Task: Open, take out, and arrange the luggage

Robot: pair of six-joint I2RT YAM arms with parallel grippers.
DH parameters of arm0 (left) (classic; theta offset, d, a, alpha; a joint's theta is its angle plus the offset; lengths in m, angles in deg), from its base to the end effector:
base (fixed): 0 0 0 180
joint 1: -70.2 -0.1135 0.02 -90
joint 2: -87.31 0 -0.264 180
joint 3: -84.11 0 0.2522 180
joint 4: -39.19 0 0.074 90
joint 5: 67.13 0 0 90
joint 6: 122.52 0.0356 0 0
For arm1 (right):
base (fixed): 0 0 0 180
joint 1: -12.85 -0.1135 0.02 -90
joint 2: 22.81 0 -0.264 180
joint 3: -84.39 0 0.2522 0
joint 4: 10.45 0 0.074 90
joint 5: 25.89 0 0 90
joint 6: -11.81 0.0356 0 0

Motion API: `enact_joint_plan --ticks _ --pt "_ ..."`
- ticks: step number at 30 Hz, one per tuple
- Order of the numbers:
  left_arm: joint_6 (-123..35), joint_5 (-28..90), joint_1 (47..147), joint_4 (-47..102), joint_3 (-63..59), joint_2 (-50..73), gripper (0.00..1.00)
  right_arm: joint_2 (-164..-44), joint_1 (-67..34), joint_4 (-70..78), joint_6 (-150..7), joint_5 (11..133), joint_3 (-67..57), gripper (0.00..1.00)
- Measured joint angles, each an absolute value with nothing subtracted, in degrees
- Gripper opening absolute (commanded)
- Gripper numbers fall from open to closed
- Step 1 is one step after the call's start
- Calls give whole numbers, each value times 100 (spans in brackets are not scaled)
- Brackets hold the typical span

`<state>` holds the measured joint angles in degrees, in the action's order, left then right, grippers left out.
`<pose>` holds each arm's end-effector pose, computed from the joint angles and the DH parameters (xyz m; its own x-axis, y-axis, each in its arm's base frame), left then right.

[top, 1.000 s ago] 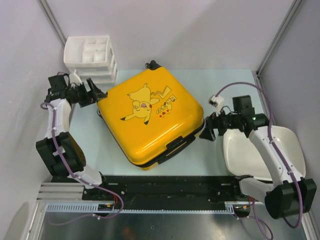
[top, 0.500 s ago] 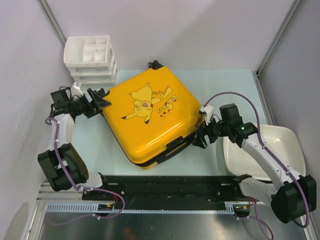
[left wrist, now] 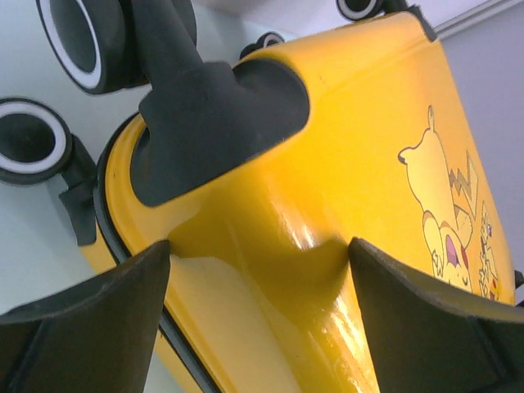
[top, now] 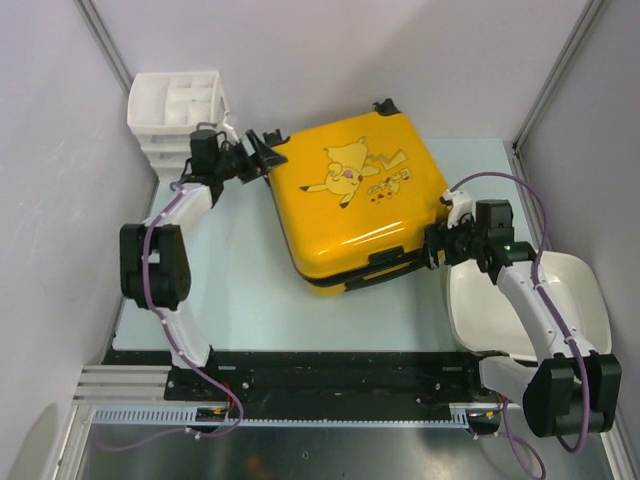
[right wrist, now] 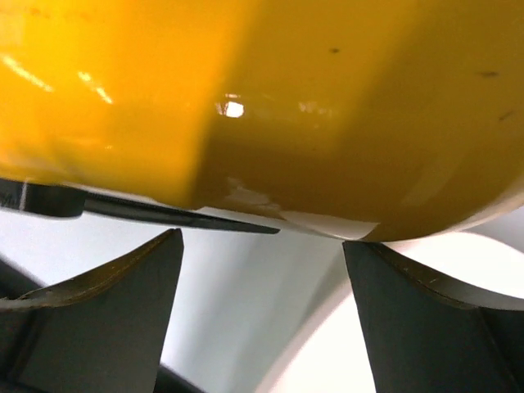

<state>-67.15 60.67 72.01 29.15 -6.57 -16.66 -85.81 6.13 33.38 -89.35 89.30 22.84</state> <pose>0.4221 -0.0352 0.2713 -0.6595 -0.4284 -0.6176 0.2585 0.6423 -0.7215 0.2237 0.0416 0.2669 -0.6143 -0.2487 -0.7489 -0.5323 0.8312 0.1605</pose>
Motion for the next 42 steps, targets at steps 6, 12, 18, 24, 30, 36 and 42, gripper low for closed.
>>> enact_joint_plan --ticks 6,12,18,24,30,36,42 --pt "-7059 5984 7747 3221 -1693 -2630 88 -8743 1162 2953 -9059 8331 2282 84" --pt "-7203 5916 8064 3232 -3003 -3635 86 -8907 1444 2680 -9225 8123 2282 83" --pt "-7260 5794 8278 3322 -4021 -4369 87 -9058 1575 2426 -9352 7979 2271 81" --pt "-7255 5750 8331 3446 -3851 -4299 94 -8979 1610 2549 -9435 8134 2271 81" --pt "-7174 6006 8403 3503 -2566 -3362 92 -8848 1590 2691 -9468 8414 2271 79" --pt "-6829 6021 8370 3269 -2382 -3078 93 -9093 1686 2525 -9464 8270 2265 77" --pt "-6694 5451 8057 2863 -2917 -3159 98 -9394 1828 2579 -9459 8165 2221 77"
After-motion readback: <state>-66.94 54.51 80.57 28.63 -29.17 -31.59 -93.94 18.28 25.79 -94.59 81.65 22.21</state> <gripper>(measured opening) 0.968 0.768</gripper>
